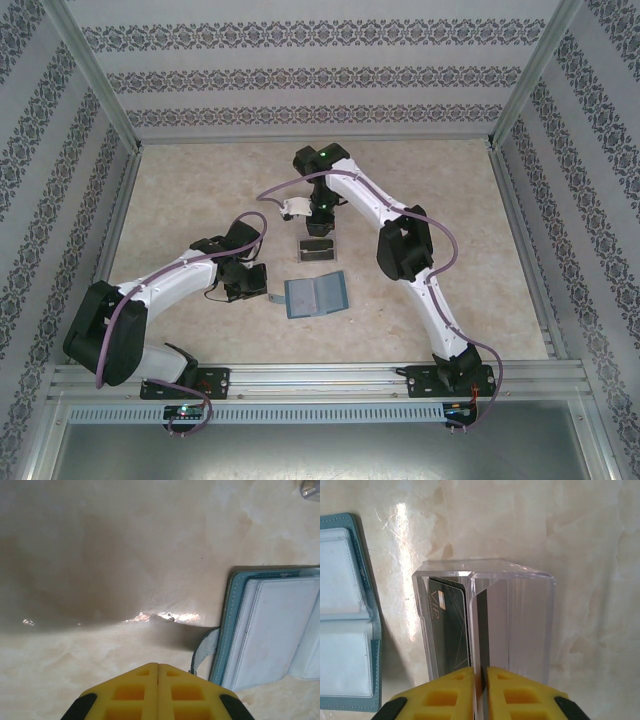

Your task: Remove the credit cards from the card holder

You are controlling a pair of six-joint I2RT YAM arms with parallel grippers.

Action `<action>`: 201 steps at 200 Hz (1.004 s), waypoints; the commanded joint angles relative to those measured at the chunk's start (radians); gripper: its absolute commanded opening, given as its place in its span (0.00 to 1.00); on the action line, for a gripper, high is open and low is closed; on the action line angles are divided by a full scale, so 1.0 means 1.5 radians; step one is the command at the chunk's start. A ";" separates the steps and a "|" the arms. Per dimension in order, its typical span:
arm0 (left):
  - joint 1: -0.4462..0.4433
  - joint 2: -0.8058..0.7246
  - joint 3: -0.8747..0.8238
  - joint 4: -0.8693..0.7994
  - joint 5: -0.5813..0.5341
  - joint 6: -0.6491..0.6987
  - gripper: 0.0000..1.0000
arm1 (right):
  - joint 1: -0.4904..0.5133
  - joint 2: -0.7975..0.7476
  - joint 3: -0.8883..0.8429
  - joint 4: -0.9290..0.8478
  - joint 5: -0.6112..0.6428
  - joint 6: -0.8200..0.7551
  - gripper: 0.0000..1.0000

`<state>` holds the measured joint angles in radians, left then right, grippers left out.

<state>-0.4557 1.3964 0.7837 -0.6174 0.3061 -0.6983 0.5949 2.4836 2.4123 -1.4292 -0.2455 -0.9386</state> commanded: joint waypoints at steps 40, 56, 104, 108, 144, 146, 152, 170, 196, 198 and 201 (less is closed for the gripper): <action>0.009 0.011 0.021 -0.004 0.003 0.016 0.05 | -0.007 0.000 0.004 -0.015 -0.016 -0.004 0.03; 0.009 0.012 0.023 -0.004 0.003 0.016 0.05 | -0.008 0.002 0.014 -0.023 -0.018 -0.007 0.00; 0.008 0.015 0.022 -0.004 0.004 0.017 0.05 | -0.009 0.012 0.033 -0.042 -0.032 -0.018 0.00; 0.009 0.014 0.022 -0.005 0.004 0.017 0.05 | -0.009 0.014 0.037 -0.044 -0.031 -0.019 0.00; 0.008 0.014 0.023 -0.003 0.004 0.015 0.05 | -0.009 0.010 0.049 -0.028 0.010 -0.002 0.18; 0.009 0.015 0.023 -0.003 0.004 0.015 0.05 | -0.009 0.009 0.049 -0.026 0.012 -0.002 0.18; 0.009 0.015 0.024 -0.002 0.004 0.015 0.05 | -0.009 0.004 0.046 -0.017 0.019 0.000 0.19; 0.009 0.015 0.024 -0.003 0.004 0.016 0.05 | -0.009 -0.010 0.032 0.011 0.044 0.003 0.22; 0.009 0.014 0.022 -0.002 0.004 0.015 0.05 | -0.009 -0.020 0.021 0.032 0.071 0.006 0.22; 0.009 0.014 0.022 -0.002 0.004 0.015 0.05 | -0.009 -0.021 0.022 0.032 0.072 0.006 0.22; 0.008 0.012 0.021 -0.002 0.004 0.015 0.05 | -0.009 -0.022 0.022 0.034 0.074 0.006 0.22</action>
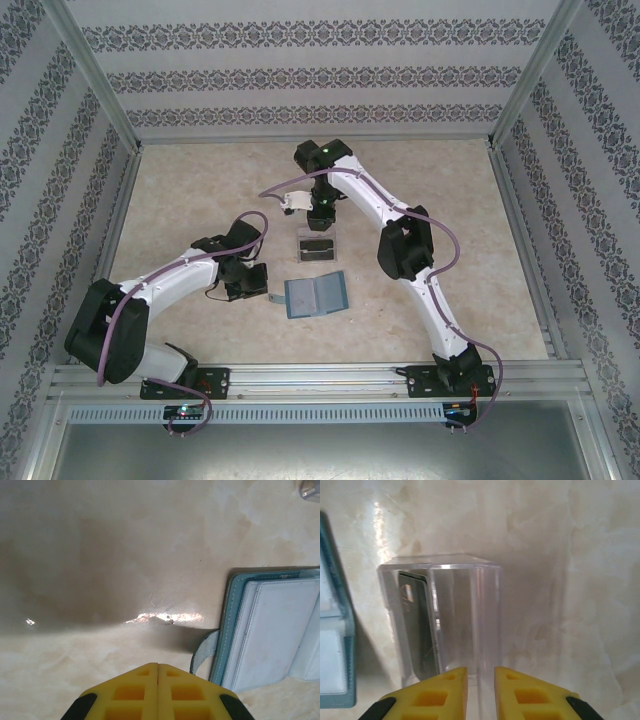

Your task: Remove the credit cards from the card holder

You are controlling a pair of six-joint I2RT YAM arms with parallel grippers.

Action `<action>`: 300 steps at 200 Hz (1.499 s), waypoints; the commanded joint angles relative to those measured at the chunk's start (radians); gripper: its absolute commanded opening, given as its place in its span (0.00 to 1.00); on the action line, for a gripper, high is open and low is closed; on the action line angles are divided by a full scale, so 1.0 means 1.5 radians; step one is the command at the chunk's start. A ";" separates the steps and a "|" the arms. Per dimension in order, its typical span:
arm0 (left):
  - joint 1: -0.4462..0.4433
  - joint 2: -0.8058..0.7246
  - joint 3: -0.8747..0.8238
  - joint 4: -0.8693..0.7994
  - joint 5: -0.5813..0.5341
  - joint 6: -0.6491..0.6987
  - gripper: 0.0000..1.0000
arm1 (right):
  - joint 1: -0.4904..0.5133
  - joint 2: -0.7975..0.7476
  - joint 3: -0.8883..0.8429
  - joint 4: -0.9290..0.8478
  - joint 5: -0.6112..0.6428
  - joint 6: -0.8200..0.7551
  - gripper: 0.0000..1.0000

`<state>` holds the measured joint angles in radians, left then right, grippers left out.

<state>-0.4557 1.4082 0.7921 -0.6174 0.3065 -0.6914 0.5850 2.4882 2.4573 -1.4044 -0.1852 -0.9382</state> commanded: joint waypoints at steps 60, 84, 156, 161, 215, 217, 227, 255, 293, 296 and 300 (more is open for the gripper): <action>0.009 0.003 0.025 0.004 0.015 0.009 0.05 | 0.002 -0.062 -0.030 0.025 0.029 0.017 0.23; 0.009 0.007 0.033 0.008 0.024 0.010 0.05 | 0.003 -0.098 -0.073 0.049 0.014 0.028 0.24; -0.016 0.041 0.079 0.022 0.043 0.011 0.05 | 0.009 -0.238 -0.276 0.196 0.002 0.132 0.21; -0.019 0.046 0.083 0.024 0.043 0.010 0.05 | 0.011 -0.248 -0.291 0.207 -0.001 0.146 0.21; -0.052 0.105 0.125 0.035 0.050 0.011 0.05 | 0.028 -0.367 -0.488 0.361 -0.019 0.355 0.17; -0.052 0.108 0.125 0.034 0.050 0.010 0.05 | 0.029 -0.370 -0.494 0.366 -0.018 0.365 0.17; -0.057 0.119 0.132 0.035 0.052 0.011 0.05 | 0.039 -0.384 -0.519 0.385 -0.010 0.418 0.15; -0.066 0.142 0.144 0.034 0.054 0.016 0.05 | 0.070 -0.420 -0.591 0.427 0.018 0.564 0.15; -0.068 0.159 0.138 0.030 0.053 0.020 0.05 | 0.099 -0.470 -0.687 0.482 0.036 0.765 0.11; -0.068 0.159 0.137 0.030 0.054 0.020 0.05 | 0.100 -0.472 -0.692 0.485 0.039 0.787 0.11; -0.068 0.161 0.136 0.030 0.054 0.019 0.05 | 0.101 -0.477 -0.700 0.487 0.043 0.815 0.10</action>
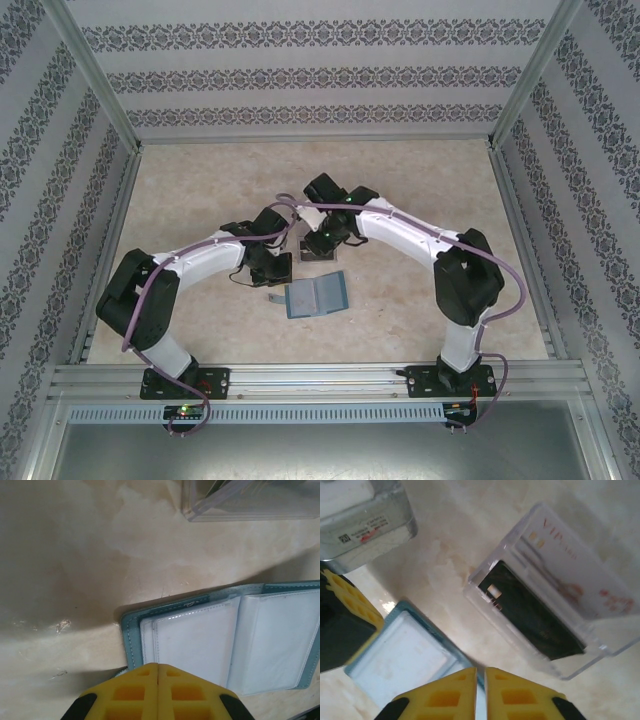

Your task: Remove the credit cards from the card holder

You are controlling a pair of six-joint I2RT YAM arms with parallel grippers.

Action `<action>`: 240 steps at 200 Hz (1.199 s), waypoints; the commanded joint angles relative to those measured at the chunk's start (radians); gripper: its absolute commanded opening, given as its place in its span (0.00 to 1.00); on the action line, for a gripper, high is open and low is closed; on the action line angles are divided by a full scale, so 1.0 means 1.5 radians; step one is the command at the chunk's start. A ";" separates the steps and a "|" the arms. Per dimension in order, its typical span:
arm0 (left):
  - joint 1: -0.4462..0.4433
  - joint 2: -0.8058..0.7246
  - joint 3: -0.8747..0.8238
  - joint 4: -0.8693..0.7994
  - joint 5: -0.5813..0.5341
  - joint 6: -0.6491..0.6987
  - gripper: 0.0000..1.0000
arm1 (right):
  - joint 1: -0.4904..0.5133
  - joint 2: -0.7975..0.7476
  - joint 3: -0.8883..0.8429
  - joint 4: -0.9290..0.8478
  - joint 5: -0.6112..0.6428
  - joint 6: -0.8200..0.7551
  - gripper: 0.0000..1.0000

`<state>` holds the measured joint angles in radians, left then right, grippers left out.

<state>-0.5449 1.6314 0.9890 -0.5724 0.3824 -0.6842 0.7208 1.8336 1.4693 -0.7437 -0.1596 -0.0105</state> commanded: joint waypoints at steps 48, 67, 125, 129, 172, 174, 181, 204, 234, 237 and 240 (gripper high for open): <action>-0.014 0.016 -0.017 -0.004 0.005 0.015 0.04 | 0.017 -0.106 -0.167 0.146 -0.069 0.420 0.10; -0.015 0.015 -0.026 -0.009 -0.004 0.018 0.04 | 0.021 -0.118 -0.204 0.180 -0.105 0.452 0.12; -0.015 0.013 -0.057 0.001 -0.003 0.021 0.03 | 0.048 -0.099 -0.265 0.270 -0.163 0.536 0.17; -0.015 0.013 -0.059 0.003 -0.004 0.020 0.03 | 0.049 -0.097 -0.268 0.276 -0.165 0.542 0.17; -0.016 0.018 -0.086 0.017 -0.005 0.021 0.03 | 0.069 -0.065 -0.270 0.308 -0.171 0.572 0.20; -0.016 0.018 -0.086 0.018 -0.006 0.021 0.03 | 0.070 -0.064 -0.270 0.309 -0.170 0.573 0.20; -0.015 0.018 -0.089 0.021 -0.006 0.019 0.03 | 0.073 -0.056 -0.268 0.311 -0.172 0.576 0.20; -0.015 0.017 -0.097 0.027 -0.006 0.018 0.03 | 0.083 -0.034 -0.263 0.318 -0.177 0.582 0.21; -0.015 0.017 -0.106 0.032 -0.007 0.017 0.03 | 0.093 0.000 -0.260 0.326 -0.189 0.588 0.24; -0.016 0.016 -0.106 0.032 -0.007 0.018 0.03 | 0.093 0.004 -0.259 0.327 -0.191 0.588 0.24; -0.015 0.016 -0.108 0.033 -0.006 0.018 0.03 | 0.094 0.007 -0.259 0.328 -0.191 0.588 0.25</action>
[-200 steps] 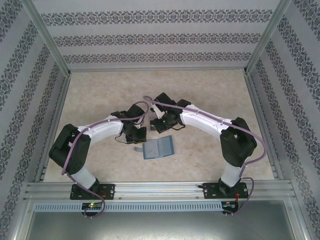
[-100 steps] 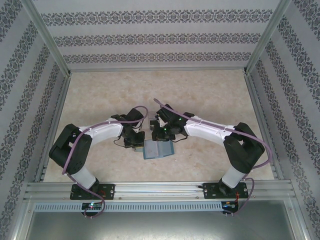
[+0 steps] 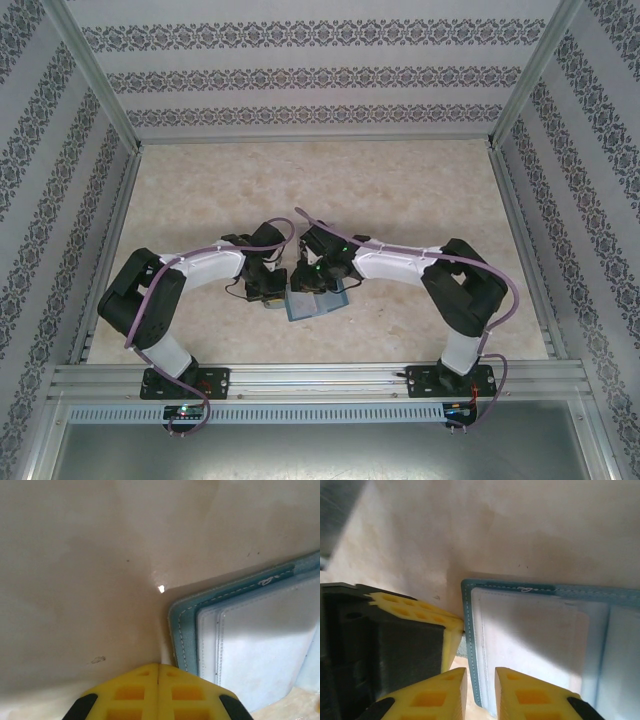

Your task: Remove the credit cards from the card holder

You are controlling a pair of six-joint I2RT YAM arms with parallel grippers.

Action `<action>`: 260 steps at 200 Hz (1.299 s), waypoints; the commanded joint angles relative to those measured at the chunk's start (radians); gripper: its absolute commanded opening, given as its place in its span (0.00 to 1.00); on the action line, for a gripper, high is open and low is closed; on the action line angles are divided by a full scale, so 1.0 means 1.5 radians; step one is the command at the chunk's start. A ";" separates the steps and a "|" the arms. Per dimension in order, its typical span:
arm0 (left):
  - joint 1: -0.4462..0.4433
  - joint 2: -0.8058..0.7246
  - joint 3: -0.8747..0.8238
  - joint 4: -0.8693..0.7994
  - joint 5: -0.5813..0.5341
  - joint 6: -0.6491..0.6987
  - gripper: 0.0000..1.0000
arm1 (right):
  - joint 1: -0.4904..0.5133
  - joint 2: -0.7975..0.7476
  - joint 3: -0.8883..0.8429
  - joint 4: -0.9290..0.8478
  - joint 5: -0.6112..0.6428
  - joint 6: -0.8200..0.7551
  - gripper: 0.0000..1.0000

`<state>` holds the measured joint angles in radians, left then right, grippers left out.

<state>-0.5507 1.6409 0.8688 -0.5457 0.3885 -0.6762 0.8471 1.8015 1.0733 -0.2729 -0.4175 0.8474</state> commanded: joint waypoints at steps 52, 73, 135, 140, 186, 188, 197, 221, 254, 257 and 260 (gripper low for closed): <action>-0.011 0.005 -0.030 0.016 -0.009 0.011 0.03 | 0.018 0.044 0.014 -0.048 0.032 0.000 0.33; -0.011 0.004 -0.028 0.015 -0.010 0.013 0.03 | 0.024 0.043 0.036 -0.120 0.090 -0.030 0.39; -0.011 0.002 -0.027 0.012 -0.008 0.010 0.03 | 0.053 0.058 0.107 -0.272 0.225 -0.081 0.49; -0.012 0.002 -0.027 0.012 -0.008 0.010 0.03 | 0.055 0.059 0.111 -0.282 0.235 -0.085 0.51; -0.012 0.001 -0.021 0.007 -0.008 0.011 0.03 | 0.075 0.070 0.159 -0.362 0.315 -0.098 0.55; -0.011 0.001 -0.022 0.007 -0.008 0.012 0.03 | 0.075 0.071 0.161 -0.364 0.318 -0.099 0.55; -0.011 0.001 -0.020 0.006 -0.008 0.011 0.03 | 0.077 0.072 0.167 -0.379 0.331 -0.099 0.56; -0.011 -0.001 -0.021 0.005 -0.008 0.011 0.02 | 0.082 0.071 0.175 -0.403 0.361 -0.100 0.57; -0.012 -0.001 -0.020 0.003 -0.009 0.011 0.03 | 0.082 0.071 0.175 -0.427 0.396 -0.104 0.58; -0.012 -0.001 -0.019 0.003 -0.009 0.011 0.03 | 0.082 0.071 0.175 -0.430 0.399 -0.105 0.58; -0.012 -0.001 -0.020 0.002 -0.008 0.012 0.03 | 0.082 0.073 0.174 -0.431 0.402 -0.106 0.58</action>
<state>-0.5507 1.6318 0.8593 -0.5343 0.3885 -0.6765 0.9539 1.8885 1.3140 -0.8471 0.0994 0.7223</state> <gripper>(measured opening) 0.042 0.575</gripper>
